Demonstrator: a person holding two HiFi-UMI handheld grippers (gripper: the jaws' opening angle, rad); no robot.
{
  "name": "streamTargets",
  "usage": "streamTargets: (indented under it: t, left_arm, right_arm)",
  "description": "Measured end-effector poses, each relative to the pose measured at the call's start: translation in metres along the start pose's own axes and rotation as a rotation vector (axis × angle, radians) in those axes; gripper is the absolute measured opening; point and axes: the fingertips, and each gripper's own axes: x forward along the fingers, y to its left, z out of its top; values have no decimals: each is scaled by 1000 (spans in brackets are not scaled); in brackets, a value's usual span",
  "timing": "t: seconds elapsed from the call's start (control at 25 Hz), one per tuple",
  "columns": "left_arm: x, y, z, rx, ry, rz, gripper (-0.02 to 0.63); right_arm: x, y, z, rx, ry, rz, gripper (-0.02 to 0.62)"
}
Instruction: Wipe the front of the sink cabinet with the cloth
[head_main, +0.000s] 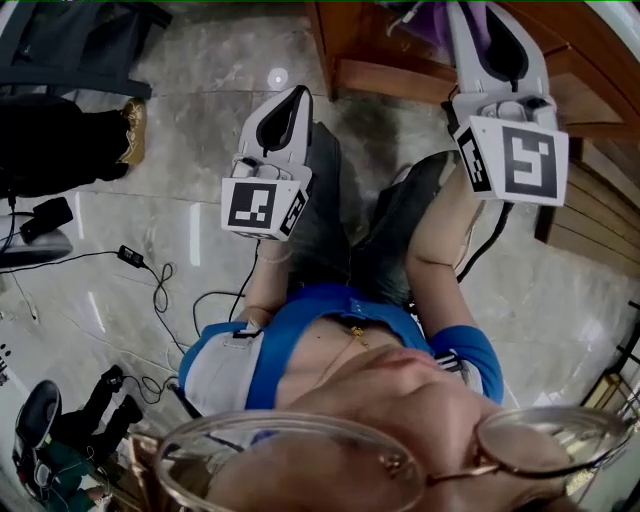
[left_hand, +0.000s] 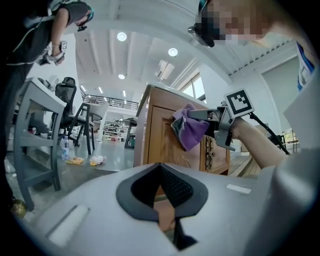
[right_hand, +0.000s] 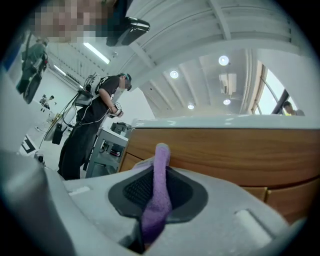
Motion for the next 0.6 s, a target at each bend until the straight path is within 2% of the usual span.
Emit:
streamTargets:
  t: [0.4, 0.6]
  left_arm:
    - [-30, 28, 9, -7, -11, 106, 2]
    - [-37, 29, 7, -12, -15, 116, 2]
  right_arm:
    - [40, 61, 14, 13, -86, 146, 52]
    - [49, 82, 18, -33, -118, 154, 54]
